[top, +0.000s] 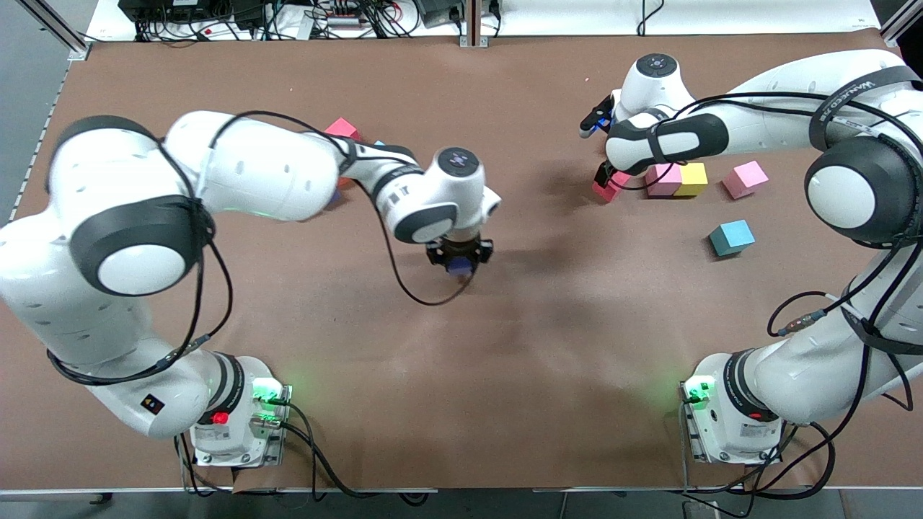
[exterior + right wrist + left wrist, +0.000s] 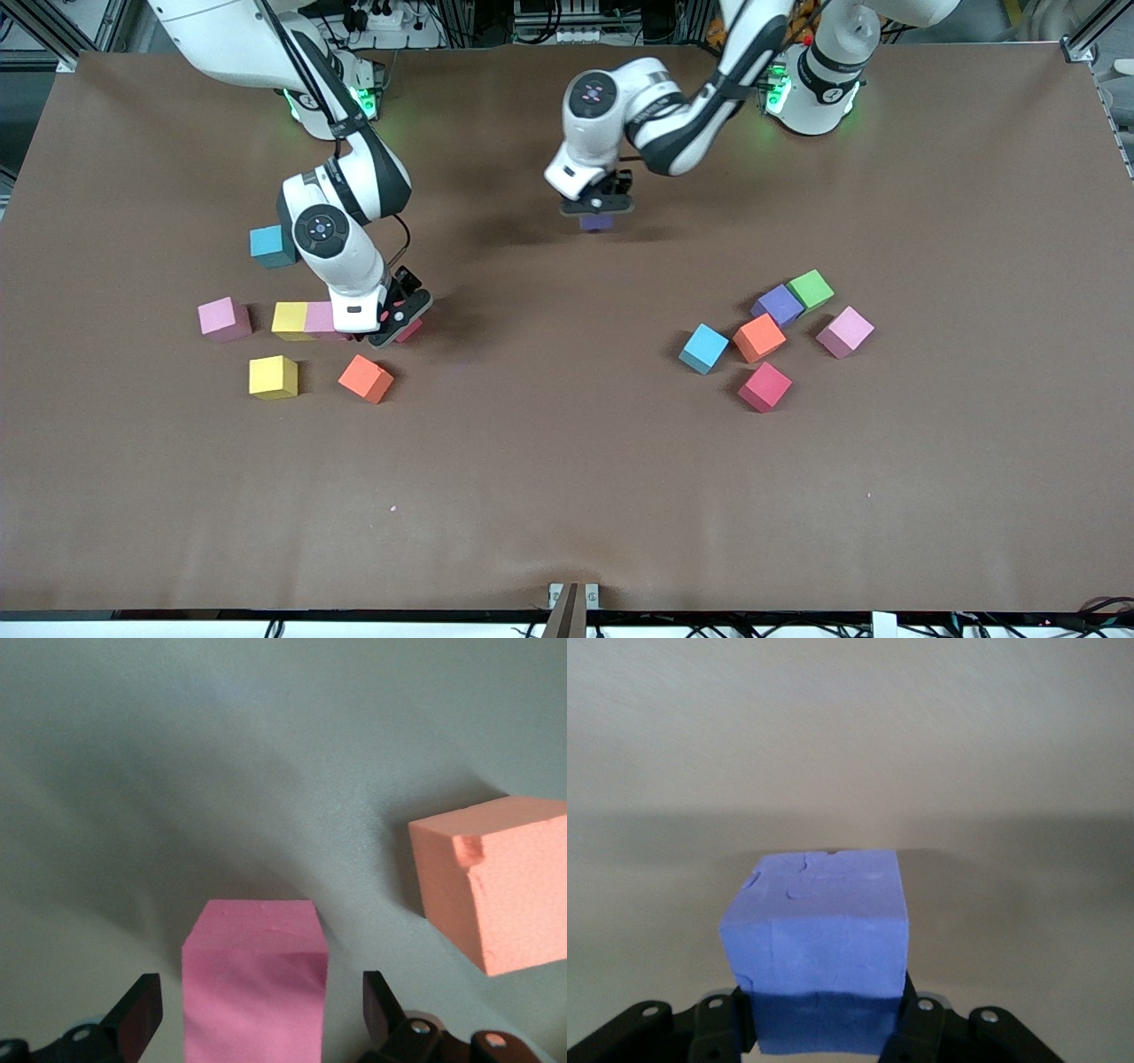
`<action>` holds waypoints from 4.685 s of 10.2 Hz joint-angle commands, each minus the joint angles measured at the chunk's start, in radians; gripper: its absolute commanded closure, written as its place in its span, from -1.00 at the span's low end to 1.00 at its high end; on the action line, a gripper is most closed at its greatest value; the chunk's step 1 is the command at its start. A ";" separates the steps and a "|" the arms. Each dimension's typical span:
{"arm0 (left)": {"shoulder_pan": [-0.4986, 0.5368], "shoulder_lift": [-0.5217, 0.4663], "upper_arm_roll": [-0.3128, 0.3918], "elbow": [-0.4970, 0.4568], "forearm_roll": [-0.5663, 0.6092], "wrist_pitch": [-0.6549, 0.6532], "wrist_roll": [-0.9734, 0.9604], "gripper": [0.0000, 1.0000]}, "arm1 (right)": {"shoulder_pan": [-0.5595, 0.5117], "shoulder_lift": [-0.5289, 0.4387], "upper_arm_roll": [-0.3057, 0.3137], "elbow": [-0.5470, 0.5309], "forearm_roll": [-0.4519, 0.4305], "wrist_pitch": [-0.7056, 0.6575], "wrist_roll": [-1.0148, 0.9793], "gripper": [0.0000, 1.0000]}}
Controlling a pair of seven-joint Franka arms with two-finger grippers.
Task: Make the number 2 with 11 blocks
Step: 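Set the purple cube down mid-table while the right gripper lifts the red cube, then place the red cube beside the purple cube while the left gripper grasps cyan, then carry the cyan cube with the left gripper and place it beside the purple cube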
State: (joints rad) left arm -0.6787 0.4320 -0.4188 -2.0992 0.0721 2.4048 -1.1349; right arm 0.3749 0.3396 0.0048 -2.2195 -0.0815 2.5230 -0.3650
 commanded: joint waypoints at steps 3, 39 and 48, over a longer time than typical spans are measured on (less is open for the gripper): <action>-0.050 0.110 0.002 0.079 0.014 -0.027 0.067 0.85 | -0.011 0.010 0.007 -0.014 -0.017 0.025 0.001 -1.00; 0.315 0.151 0.308 0.304 -0.057 -0.086 -0.152 -1.00 | 0.570 -0.102 0.072 -0.055 0.036 -0.092 -0.086 0.59; 0.312 0.148 0.298 0.286 -0.051 -0.065 -0.117 0.91 | 0.624 0.002 0.072 0.012 0.039 -0.029 -0.029 0.59</action>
State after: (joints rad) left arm -0.3642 0.6117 -0.1210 -1.8048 0.0310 2.3456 -1.2695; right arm 0.9838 0.3151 0.0824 -2.2373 -0.0491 2.5046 -0.4092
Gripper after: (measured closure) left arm 0.383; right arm 0.419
